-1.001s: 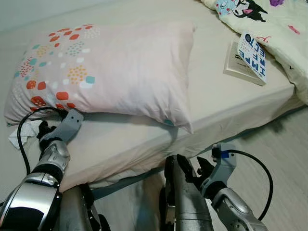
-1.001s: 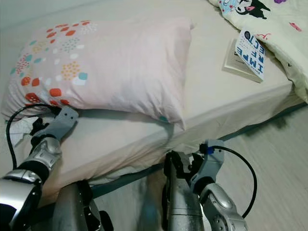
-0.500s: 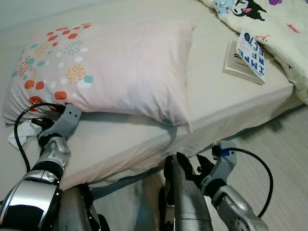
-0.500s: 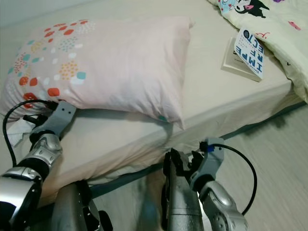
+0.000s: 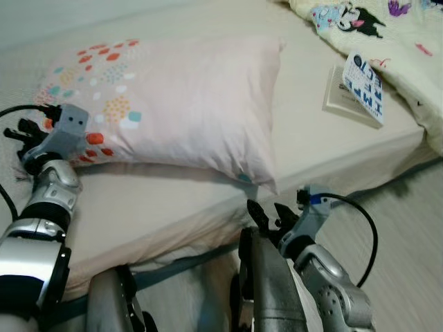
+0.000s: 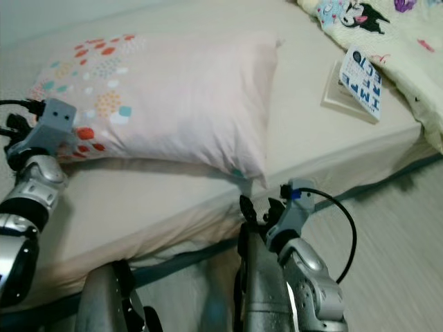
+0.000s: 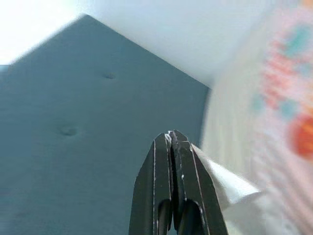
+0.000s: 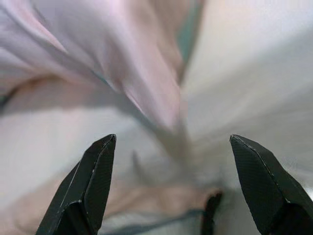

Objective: Clean up the room

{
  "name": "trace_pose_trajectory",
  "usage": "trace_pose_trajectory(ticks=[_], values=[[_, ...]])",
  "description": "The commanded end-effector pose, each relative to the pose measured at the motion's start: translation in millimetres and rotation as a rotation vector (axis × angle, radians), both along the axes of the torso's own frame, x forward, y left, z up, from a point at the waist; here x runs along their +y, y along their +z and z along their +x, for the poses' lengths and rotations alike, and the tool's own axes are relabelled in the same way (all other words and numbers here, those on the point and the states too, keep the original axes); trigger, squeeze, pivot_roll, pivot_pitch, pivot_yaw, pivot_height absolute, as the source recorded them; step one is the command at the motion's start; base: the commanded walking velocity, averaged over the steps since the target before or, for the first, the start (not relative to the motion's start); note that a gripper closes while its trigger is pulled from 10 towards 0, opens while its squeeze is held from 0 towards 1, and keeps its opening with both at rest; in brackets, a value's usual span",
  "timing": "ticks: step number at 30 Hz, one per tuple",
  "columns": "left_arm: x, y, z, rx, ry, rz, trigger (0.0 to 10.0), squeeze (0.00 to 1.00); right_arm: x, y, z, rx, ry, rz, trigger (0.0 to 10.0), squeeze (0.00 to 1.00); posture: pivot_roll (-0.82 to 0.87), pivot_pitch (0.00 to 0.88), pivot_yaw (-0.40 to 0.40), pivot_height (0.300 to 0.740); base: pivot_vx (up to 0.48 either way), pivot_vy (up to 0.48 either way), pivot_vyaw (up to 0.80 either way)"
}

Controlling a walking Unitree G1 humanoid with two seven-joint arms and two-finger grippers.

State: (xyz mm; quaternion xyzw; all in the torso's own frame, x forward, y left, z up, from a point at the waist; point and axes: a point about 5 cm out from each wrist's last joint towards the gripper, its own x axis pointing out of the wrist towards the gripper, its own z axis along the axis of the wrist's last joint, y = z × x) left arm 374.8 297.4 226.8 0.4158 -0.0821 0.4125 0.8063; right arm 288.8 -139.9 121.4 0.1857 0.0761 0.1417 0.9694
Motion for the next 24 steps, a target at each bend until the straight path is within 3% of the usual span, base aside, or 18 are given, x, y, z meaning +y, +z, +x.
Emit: trace_pose_trajectory(ticks=[1, 2, 3, 8, 9, 10, 11, 12, 13, 14, 15, 17, 18, 20, 21, 22, 24], values=[[8.1, 5.6, -3.4, -0.016, 0.022, 0.039, 0.0, 0.00, -1.0, -6.9, -2.9, 0.019, -0.002, 0.012, 10.0, 0.00, -0.20, 0.203, 0.030, 0.513, 0.000, 0.000, 0.00], [7.3, 6.8, -3.5, -0.023, 0.020, 0.059, 0.0, 0.00, 0.5, -7.1, -0.2, 0.016, 0.003, 0.013, 10.0, 0.00, -0.20, 0.198, 0.031, 0.513, 0.000, 0.000, 0.00], [11.9, 2.9, -6.2, -0.026, 0.031, 0.023, 0.0, 0.00, 3.0, -6.6, 4.4, 0.007, 0.012, 0.012, 10.0, 0.00, -0.19, 0.154, 0.038, 0.513, 0.000, 0.000, 0.00], [18.6, -1.8, -9.4, -0.040, 0.031, -0.073, 0.0, 0.00, 5.4, -4.3, 10.4, -0.010, 0.023, 0.015, 10.0, 0.00, -0.19, 0.139, 0.041, 0.513, 0.000, 0.000, 0.00], [15.6, -4.1, -6.1, -0.060, -0.027, -0.217, 0.0, 0.00, 4.8, -3.7, 14.2, -0.015, 0.023, 0.015, 10.0, 0.00, -0.18, 0.116, 0.041, 0.513, 0.000, 0.000, 0.00], [15.6, -4.1, -6.1, -0.060, -0.027, -0.217, 0.0, 0.00, 4.8, -3.7, 14.2, -0.015, 0.023, 0.015, 10.0, 0.00, -0.18, 0.116, 0.041, 0.513, 0.000, 0.000, 0.00], [11.9, -4.9, -3.1, -0.078, -0.075, -0.311, 0.0, 0.00, 4.0, -3.6, 16.9, -0.018, 0.023, 0.015, 10.0, 0.00, -0.17, 0.115, 0.041, 0.513, 0.000, 0.000, 0.00], [0.5, -9.9, 4.0, -0.119, -0.199, -0.553, 0.0, 0.00, 2.8, -3.6, 19.9, -0.024, 0.020, 0.018, 10.0, 0.00, -0.16, 0.105, 0.040, 0.513, 0.000, 0.000, 0.00], [0.5, -9.9, 4.0, -0.119, -0.199, -0.553, 0.0, 0.00, 2.8, -3.6, 19.9, -0.024, 0.020, 0.018, 10.0, 0.00, -0.16, 0.105, 0.040, 0.513, 0.000, 0.000, 0.00], [-11.8, -14.8, 10.5, -0.151, -0.332, -0.763, 0.0, 0.00, 2.2, -3.8, 23.0, -0.026, 0.017, 0.020, 10.0, 0.00, -0.16, 0.095, 0.041, 0.513, 0.000, 0.000, 0.00], [-11.8, -14.8, 10.5, -0.151, -0.332, -0.763, 0.0, 0.00, 2.2, -3.8, 23.0, -0.026, 0.017, 0.020, 10.0, 0.00, -0.16, 0.095, 0.041, 0.513, 0.000, 0.000, 0.00], [-35.5, -27.4, 15.2, -0.245, -0.597, -1.081, 0.0, 0.00, 1.7, -5.5, 28.9, -0.027, 0.015, 0.022, 10.0, 0.00, -0.14, 0.079, 0.038, 0.513, 0.000, 0.000, 0.00], [-35.5, -27.4, 15.2, -0.245, -0.597, -1.081, 0.0, 0.00, 1.7, -5.5, 28.9, -0.027, 0.015, 0.022, 10.0, 0.00, -0.14, 0.079, 0.038, 0.513, 0.000, 0.000, 0.00], [-51.8, -37.6, 13.1, -0.292, -0.789, -1.235, 0.0, 0.00, 1.9, -6.8, 31.8, -0.029, 0.020, 0.028, 10.0, 0.00, -0.13, 0.072, 0.035, 0.513, 0.000, 0.000, 0.00], [-51.8, -37.6, 13.1, -0.292, -0.789, -1.235, 0.0, 0.00, 1.9, -6.8, 31.8, -0.029, 0.020, 0.028, 10.0, 0.00, -0.13, 0.072, 0.035, 0.513, 0.000, 0.000, 0.00], [-59.9, -42.6, 10.7, -0.291, -0.861, -1.266, 0.0, 0.00, 2.2, -6.2, 32.6, -0.038, 0.026, 0.037, 10.0, 0.00, -0.13, 0.069, 0.031, 0.513, 0.000, 0.000, 0.00], [-59.9, -42.6, 10.7, -0.291, -0.861, -1.266, 0.0, 0.00, 2.2, -6.2, 32.6, -0.038, 0.026, 0.037, 10.0, 0.00, -0.13, 0.069, 0.031, 0.513, 0.000, 0.000, 0.00]])
